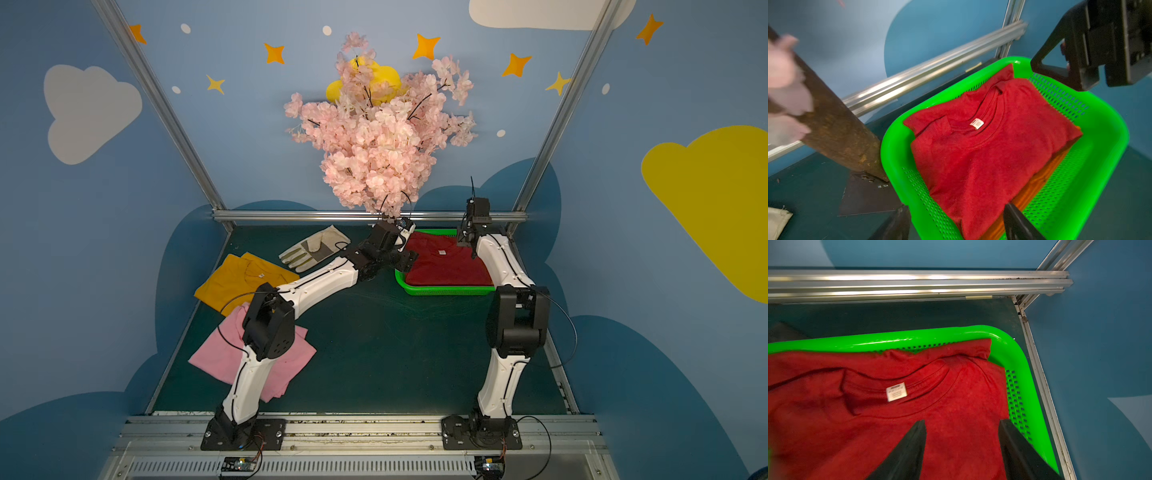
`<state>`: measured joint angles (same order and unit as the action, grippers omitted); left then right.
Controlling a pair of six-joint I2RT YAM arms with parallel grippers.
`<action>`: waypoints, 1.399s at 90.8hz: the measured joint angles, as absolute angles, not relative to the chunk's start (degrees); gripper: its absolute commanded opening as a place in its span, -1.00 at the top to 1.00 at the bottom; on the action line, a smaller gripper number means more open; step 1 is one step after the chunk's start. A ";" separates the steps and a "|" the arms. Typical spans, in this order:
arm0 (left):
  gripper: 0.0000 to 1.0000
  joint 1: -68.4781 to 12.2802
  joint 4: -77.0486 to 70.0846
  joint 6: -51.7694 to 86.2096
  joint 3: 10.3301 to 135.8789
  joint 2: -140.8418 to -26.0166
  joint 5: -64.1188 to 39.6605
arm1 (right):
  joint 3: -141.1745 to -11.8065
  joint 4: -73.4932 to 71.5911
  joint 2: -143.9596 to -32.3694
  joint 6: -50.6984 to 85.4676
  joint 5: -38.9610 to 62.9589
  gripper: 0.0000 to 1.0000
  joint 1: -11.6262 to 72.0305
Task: Put the folded t-shirts into the basket
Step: Place the T-shirt in the bin, then move the T-shirt to the center of the board.
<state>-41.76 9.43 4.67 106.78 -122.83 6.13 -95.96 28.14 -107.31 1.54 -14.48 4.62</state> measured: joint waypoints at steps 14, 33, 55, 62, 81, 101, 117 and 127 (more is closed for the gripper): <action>-0.58 -41.71 4.75 6.79 86.96 -107.37 4.84 | -86.41 27.77 -95.22 5.26 -10.22 -0.22 7.33; -0.58 -39.62 2.35 11.20 56.27 -84.97 6.42 | -67.70 23.86 -80.44 13.52 -3.92 -0.31 19.49; -0.60 -31.16 10.68 19.46 32.86 -62.70 13.17 | -55.20 21.50 -76.36 20.29 -1.91 -0.38 38.37; -0.62 -29.65 13.47 22.76 28.53 -57.65 14.06 | -53.67 20.73 -76.38 21.74 -1.80 -0.39 42.44; -0.66 -29.19 21.28 31.79 23.92 -53.84 15.07 | -52.66 18.02 -79.22 24.27 -0.82 -0.39 48.69; -0.68 -29.19 23.07 37.74 20.58 -54.48 12.93 | -50.43 15.99 -81.56 25.98 1.52 -0.39 49.30; -0.67 -30.83 19.62 41.41 19.59 -54.78 11.90 | -49.74 15.86 -81.32 26.46 2.57 -0.40 48.62; -0.65 -37.15 14.94 45.76 18.65 -55.24 12.23 | -47.64 16.10 -79.37 26.61 3.51 -0.40 46.35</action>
<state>-37.15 14.94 45.76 18.65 -55.24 12.23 -47.64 16.10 -79.37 26.61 3.51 46.35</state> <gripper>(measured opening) 0.833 0.700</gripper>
